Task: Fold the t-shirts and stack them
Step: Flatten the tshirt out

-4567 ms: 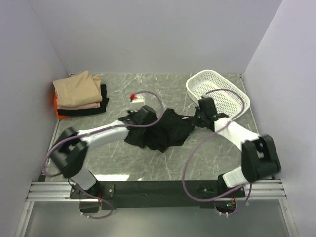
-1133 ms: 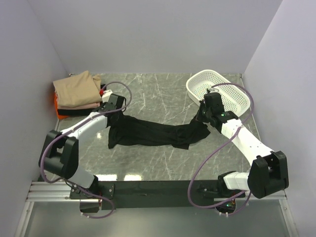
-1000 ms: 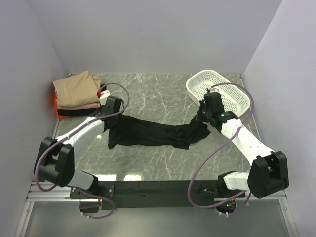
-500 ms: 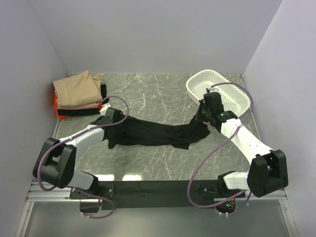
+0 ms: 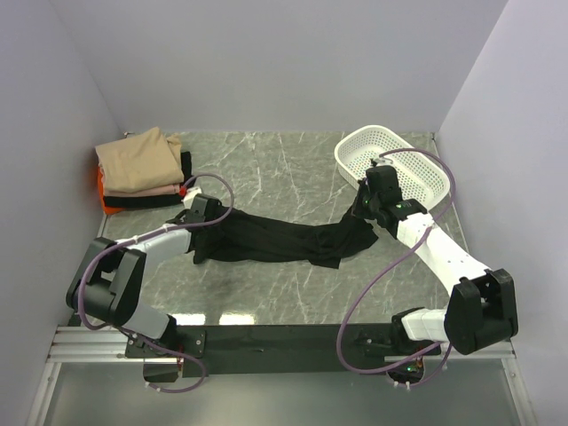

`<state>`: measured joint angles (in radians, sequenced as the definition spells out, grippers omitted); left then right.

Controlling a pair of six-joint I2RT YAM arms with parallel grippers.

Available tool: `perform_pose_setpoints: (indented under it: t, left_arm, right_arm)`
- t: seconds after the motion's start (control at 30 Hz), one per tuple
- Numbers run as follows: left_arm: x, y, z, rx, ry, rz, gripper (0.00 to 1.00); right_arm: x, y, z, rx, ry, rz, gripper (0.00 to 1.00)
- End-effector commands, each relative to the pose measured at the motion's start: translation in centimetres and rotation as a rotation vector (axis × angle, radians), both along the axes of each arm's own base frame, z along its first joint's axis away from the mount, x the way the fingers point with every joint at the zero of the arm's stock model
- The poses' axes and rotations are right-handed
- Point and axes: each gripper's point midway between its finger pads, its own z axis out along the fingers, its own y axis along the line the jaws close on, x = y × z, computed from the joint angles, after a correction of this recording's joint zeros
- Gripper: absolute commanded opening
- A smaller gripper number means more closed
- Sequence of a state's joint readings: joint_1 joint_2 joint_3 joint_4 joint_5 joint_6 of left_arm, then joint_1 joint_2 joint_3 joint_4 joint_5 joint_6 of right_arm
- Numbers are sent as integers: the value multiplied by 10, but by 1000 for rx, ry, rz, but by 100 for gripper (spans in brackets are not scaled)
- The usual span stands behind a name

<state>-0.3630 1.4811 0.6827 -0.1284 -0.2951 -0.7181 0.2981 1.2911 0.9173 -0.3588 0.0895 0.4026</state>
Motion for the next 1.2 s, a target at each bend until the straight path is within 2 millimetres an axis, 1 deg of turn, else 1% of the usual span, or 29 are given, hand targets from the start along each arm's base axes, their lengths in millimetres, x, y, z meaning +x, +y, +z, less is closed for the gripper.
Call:
perform_pose_setpoints:
  t: [0.0, 0.07, 0.1, 0.2, 0.27, 0.33, 0.4, 0.47, 0.5, 0.53, 0.57, 0.63, 0.67, 0.73, 0.87, 1.03, 1.07, 1.1, 1.17]
  left_arm:
    - [12, 9, 21, 26, -81, 43, 30]
    - [12, 16, 31, 51, -101, 64, 28]
    - [12, 17, 41, 48, -127, 66, 27]
    - [14, 17, 58, 47, -158, 54, 27]
    - [16, 16, 62, 52, -161, 41, 29]
    - [15, 16, 57, 62, -144, 34, 28]
    - [14, 15, 53, 62, -128, 28, 17]
    - [11, 14, 53, 46, -137, 19, 1]
    - [12, 13, 59, 34, -158, 17, 2]
    - [11, 14, 59, 39, -156, 24, 6]
    - [11, 16, 60, 46, -151, 32, 14]
    - [9, 18, 52, 68, -116, 36, 22]
    - [8, 18, 48, 66, -107, 35, 27]
    - [5, 12, 38, 42, -87, 12, 33]
    - [4, 9, 33, 29, -79, -3, 37]
    - [10, 6, 29, 20, -67, -15, 38]
    - [10, 5, 27, 17, -60, -17, 38]
    - [9, 5, 20, 18, -41, -19, 38]
    - [10, 4, 16, 19, -30, -16, 38]
  right_arm:
    - [7, -3, 11, -8, -45, -11, 0]
    - [7, -4, 13, -9, -49, -13, 0]
    - [6, -4, 13, -10, -49, -12, 0]
    - [7, -3, 16, -5, -54, -9, 0]
    - [7, -3, 16, -4, -53, -8, 0]
    - [6, -3, 15, -2, -50, -6, 0]
    - [6, -2, 15, -2, -48, -3, 0]
    - [3, -3, 14, -5, -48, 0, 0]
    - [3, -4, 16, -4, -53, -4, 0]
    - [1, -5, 15, -9, -46, -3, 0]
    - [1, -4, 16, -6, -47, -1, 0]
    - [0, -3, 17, 0, -52, 2, 0]
    - [-1, -3, 15, 3, -50, 4, 0]
    - [-3, -3, 14, 5, -49, 6, 0]
    - [-6, -5, 11, -2, -41, 4, 0]
    - [-5, -3, 12, 6, -46, 6, 0]
    - [-5, -3, 12, 8, -45, 8, 0]
    - [-5, -3, 13, 7, -48, 10, 0]
    - [-5, -4, 13, 2, -46, 6, 0]
